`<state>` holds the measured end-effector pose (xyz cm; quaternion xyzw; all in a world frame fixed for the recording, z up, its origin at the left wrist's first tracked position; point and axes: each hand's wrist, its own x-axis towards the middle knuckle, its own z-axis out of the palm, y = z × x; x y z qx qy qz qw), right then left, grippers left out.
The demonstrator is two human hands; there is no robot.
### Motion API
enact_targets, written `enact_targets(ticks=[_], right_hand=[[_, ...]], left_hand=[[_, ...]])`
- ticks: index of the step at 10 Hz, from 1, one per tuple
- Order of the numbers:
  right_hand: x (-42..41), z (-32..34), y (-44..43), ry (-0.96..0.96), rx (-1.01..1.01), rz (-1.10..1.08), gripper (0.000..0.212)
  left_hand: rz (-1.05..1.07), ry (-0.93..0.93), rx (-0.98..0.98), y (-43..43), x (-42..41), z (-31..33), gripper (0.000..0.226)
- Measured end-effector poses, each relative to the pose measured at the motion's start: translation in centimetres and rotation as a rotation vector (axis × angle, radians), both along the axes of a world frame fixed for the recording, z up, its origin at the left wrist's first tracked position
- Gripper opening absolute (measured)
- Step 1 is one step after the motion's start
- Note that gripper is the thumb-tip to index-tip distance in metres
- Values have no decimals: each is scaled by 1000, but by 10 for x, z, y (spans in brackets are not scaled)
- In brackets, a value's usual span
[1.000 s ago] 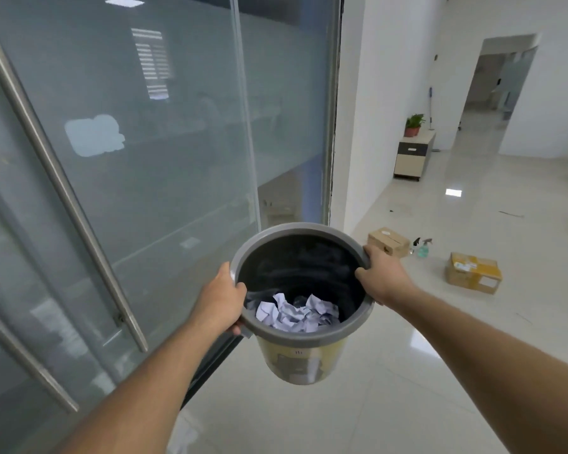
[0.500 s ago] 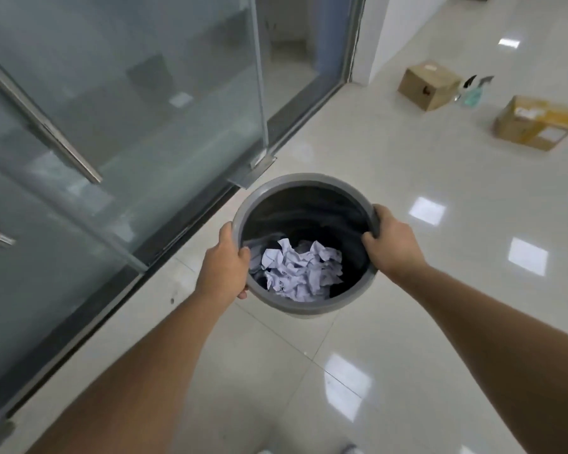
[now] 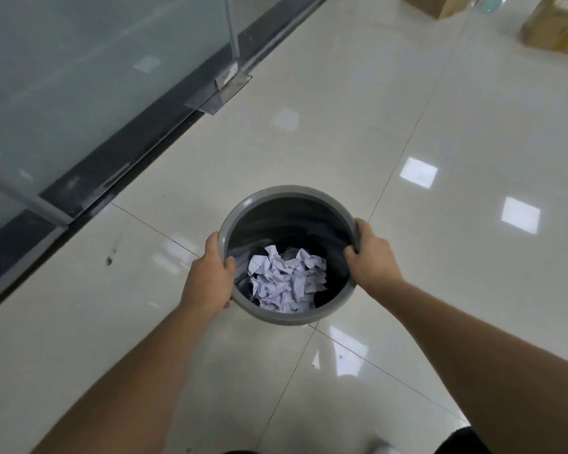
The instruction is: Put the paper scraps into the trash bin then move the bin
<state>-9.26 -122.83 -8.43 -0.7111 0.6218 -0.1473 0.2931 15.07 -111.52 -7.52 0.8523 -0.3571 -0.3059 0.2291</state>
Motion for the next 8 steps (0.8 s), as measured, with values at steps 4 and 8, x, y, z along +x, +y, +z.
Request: enact_targets(ticks=[4, 8], right_hand=[[-4, -46, 13, -1, 21, -12, 33], [-4, -46, 9, 168, 55, -17, 41]], left_hand=[[-9, 20, -22, 12, -7, -52, 47], [-76, -140, -24, 13, -7, -53, 58]])
